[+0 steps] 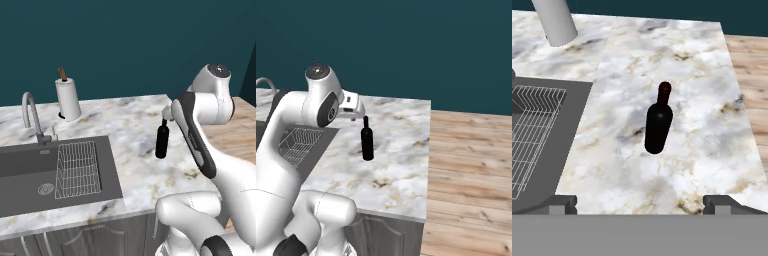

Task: Move the drinks to the dining counter.

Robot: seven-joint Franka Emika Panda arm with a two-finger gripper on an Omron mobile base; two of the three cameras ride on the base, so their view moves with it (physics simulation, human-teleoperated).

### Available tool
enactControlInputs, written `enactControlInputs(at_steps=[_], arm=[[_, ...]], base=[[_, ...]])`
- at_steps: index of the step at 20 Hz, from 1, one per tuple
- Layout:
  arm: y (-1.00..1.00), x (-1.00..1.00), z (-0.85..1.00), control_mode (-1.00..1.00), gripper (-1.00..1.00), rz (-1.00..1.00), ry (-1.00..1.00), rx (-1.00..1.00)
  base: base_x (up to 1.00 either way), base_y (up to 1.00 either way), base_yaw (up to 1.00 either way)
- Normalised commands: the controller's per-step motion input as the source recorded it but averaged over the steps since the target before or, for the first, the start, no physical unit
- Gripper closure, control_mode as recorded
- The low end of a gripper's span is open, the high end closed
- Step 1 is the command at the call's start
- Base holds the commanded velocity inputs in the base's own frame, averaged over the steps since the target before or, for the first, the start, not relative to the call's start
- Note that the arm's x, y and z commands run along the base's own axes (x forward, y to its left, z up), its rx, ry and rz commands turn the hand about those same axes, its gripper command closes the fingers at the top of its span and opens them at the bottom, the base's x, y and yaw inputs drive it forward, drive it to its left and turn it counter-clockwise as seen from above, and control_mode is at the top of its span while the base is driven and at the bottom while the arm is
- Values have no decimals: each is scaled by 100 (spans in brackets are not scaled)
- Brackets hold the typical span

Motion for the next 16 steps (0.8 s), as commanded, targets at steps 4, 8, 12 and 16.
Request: enactControlInputs(at_steps=[4, 8, 12, 16], arm=[[0, -35, 0, -100, -100, 0, 0, 0], [0, -34, 2, -100, -100, 0, 0, 0], [3, -27, 9, -100, -100, 0, 0, 0], [5, -24, 8, -100, -100, -1, 0, 0]], base=[[0, 0, 0], [0, 0, 0], [0, 0, 0], [0, 0, 0]])
